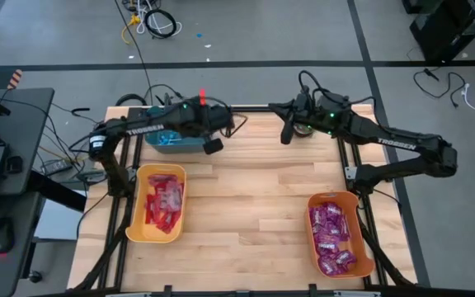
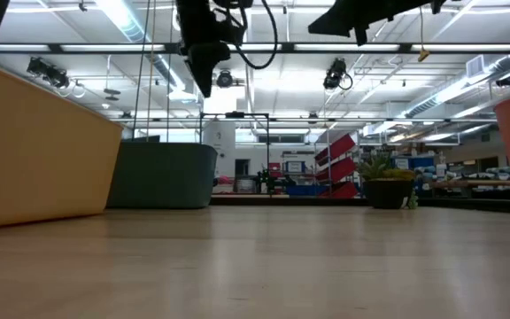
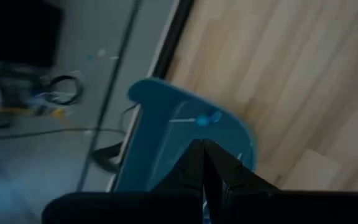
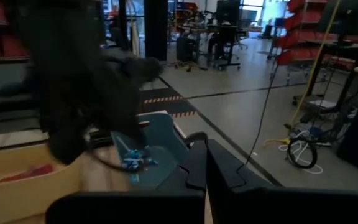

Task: Sort candy
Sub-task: Move the blue bin to the center of the table

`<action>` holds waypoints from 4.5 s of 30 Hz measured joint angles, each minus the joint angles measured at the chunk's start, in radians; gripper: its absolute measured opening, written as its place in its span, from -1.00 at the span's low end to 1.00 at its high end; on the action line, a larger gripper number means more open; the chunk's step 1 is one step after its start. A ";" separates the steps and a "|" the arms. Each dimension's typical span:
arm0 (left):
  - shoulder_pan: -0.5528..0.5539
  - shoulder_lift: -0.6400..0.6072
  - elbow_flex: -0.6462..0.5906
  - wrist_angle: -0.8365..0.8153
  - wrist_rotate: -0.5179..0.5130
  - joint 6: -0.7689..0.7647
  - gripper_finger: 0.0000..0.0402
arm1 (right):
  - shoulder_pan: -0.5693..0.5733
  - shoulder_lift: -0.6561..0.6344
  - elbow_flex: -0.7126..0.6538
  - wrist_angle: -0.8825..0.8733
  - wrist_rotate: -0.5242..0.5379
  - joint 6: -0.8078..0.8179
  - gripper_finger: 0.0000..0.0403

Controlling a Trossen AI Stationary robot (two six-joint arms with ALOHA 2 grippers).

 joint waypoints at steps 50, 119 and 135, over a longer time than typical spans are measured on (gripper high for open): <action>0.228 0.002 -0.230 0.275 0.303 0.025 -1.00 | 0.277 -0.049 -0.001 -0.316 -0.322 -0.045 -1.00; -0.155 0.001 -0.365 0.349 0.488 0.066 -1.00 | 0.289 -0.049 -0.001 -0.330 -0.266 -0.044 -1.00; -0.174 0.001 -0.365 0.490 0.487 0.111 -1.00 | 0.289 -0.048 -0.001 -0.339 -0.266 -0.044 -1.00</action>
